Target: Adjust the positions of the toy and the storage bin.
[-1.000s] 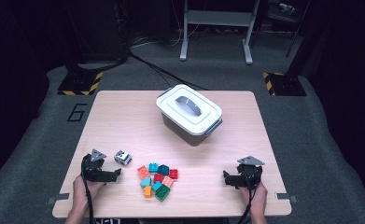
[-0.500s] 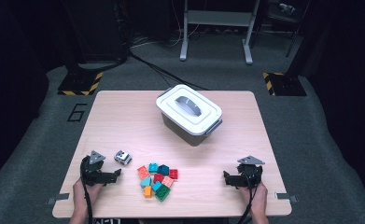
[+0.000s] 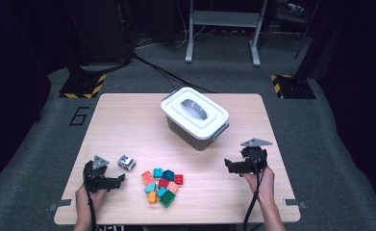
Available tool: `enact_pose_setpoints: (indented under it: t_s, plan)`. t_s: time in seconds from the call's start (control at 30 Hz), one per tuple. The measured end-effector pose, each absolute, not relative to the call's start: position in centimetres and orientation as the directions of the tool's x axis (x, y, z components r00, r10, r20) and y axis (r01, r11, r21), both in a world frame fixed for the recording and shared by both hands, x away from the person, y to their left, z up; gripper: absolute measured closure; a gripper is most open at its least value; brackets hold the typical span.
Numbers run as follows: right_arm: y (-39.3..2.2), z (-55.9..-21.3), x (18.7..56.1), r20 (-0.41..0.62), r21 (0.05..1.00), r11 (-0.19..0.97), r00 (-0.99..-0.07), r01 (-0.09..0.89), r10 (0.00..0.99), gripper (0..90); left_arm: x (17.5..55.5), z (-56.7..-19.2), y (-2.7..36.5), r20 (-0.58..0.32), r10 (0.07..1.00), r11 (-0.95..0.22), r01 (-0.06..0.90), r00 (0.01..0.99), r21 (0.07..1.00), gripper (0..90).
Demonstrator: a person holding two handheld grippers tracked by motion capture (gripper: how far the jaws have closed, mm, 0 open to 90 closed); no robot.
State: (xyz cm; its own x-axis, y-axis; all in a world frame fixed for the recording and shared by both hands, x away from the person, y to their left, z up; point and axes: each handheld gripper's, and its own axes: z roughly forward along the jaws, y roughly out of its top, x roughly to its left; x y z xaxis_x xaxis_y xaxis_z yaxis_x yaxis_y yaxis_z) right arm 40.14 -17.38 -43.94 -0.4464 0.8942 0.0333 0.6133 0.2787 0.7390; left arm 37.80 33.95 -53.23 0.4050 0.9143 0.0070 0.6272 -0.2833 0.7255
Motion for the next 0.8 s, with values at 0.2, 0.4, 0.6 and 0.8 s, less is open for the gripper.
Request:
enact_pose_setpoints:
  t_s: [0.2,0.4,0.6,0.8]
  plan:
    - [-15.5,-40.7,42.2,0.018,0.766,0.299,-0.483,0.569,0.875,0.7,37.8,-53.2,34.0,0.005,0.914,-0.284,0.631,0.405,0.722,0.3]
    - [-12.3,-38.1,45.4,0.009,0.77,0.319,-0.51,0.553,0.86,1.1,37.9,-53.1,34.0,0.009,0.911,-0.292,0.632,0.411,0.717,0.3]
    - [-10.5,-37.6,47.7,0.018,0.76,0.326,-0.521,0.561,0.853,2.3,38.0,-53.2,33.9,0.006,0.914,-0.285,0.631,0.406,0.722,0.3]
    - [-8.6,-37.5,49.6,-0.002,0.745,0.355,-0.53,0.565,0.848,6.6,38.0,-53.2,33.9,0.009,0.914,-0.289,0.632,0.407,0.719,0.4]
